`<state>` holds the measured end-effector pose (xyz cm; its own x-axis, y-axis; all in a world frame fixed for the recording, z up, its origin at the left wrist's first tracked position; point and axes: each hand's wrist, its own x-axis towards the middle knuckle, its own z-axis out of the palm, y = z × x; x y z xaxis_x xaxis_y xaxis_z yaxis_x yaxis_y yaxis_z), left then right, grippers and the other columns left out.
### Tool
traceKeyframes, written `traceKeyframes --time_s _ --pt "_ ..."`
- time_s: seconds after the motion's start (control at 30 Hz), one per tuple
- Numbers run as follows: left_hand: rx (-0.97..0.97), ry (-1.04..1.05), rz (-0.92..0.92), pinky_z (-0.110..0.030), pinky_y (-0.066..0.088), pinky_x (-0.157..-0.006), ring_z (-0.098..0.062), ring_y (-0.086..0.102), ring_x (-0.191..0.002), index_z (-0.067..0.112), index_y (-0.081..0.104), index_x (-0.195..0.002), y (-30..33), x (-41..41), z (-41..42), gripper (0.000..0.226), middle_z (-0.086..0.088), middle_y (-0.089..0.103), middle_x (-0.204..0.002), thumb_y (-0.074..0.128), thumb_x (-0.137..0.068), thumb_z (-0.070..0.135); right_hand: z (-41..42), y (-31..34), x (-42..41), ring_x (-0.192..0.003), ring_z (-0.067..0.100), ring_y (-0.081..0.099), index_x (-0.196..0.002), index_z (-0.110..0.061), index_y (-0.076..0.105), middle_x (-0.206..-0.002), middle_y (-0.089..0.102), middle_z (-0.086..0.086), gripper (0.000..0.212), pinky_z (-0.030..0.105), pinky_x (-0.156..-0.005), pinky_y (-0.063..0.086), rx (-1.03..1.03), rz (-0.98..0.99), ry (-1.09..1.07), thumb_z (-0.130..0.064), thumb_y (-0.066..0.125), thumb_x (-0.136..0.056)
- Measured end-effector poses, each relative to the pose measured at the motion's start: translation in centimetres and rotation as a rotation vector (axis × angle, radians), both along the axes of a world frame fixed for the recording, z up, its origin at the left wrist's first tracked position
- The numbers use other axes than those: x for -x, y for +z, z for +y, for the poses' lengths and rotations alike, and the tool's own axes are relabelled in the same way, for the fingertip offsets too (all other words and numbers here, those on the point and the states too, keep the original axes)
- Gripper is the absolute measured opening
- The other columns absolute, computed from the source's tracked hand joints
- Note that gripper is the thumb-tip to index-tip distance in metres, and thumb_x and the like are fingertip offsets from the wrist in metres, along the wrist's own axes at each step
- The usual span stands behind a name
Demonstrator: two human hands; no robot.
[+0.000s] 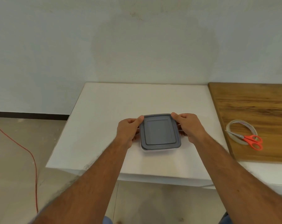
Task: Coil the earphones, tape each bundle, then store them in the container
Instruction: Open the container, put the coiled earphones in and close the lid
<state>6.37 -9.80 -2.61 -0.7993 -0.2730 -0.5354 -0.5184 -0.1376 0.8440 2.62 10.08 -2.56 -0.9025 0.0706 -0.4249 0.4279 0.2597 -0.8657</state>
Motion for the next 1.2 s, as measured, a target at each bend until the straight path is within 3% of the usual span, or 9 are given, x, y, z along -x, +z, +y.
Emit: traceKeyframes --time_s 0.17,0.33,0.5,0.77,1.2 --pt "0.166 -0.236 -0.133 -0.03 0.055 -0.063 -0.019 0.065 -0.085 0.01 0.066 -0.103 1.0 -2.7 -2.1 0.042 -0.007 0.068 -0.1 0.073 -0.082 0.045 1.6 0.9 -1.9 -0.075 0.024 0.068 -0.101 0.004 0.067 -0.094 0.073 0.016 0.049 0.041 -0.072 0.058 -0.05 -0.068 0.147 -0.043 0.067 -0.088" --pt "0.205 -0.465 -0.222 -0.029 0.058 -0.064 -0.016 0.068 -0.083 0.009 0.067 -0.104 1.6 -5.4 -2.4 0.041 -0.008 0.072 -0.098 0.076 -0.08 0.041 3.7 1.5 -4.1 -0.081 0.026 0.073 -0.099 -0.003 0.068 -0.089 0.075 0.012 0.044 0.036 -0.071 0.059 -0.11 -0.3 0.39 -0.04 0.077 -0.078" --pt "0.179 -0.455 -0.221 -0.032 0.061 -0.071 -0.015 0.069 -0.078 0.004 0.069 -0.102 1.5 -5.8 -1.6 0.039 -0.009 0.075 -0.096 0.07 -0.087 0.039 3.6 1.2 -4.9 -0.081 0.027 0.074 -0.093 -0.002 0.069 -0.086 0.076 0.013 0.044 0.039 -0.078 0.06 -0.096 -0.344 0.371 -0.045 0.072 -0.083" --pt "0.327 -0.602 -0.252 -0.023 0.057 -0.061 -0.012 0.065 -0.074 0.007 0.066 -0.096 1.2 -5.2 -1.3 0.032 -0.005 0.069 -0.089 0.056 -0.097 0.037 3.6 0.7 -4.6 -0.074 0.022 0.073 -0.084 -0.005 0.069 -0.088 0.076 0.012 0.042 0.036 -0.073 0.06 -0.084 -0.4 0.416 -0.047 0.066 -0.087" --pt "0.403 -0.594 -0.227 -0.028 0.06 -0.066 -0.014 0.068 -0.075 0.006 0.067 -0.095 1.5 -4.7 -1.3 0.03 -0.007 0.072 -0.091 0.063 -0.092 0.035 3.2 0.9 -5.2 -0.072 0.022 0.071 -0.088 -0.006 0.068 -0.082 0.074 0.009 0.041 0.037 -0.073 0.06 -0.146 -0.328 0.353 -0.047 0.068 -0.086"
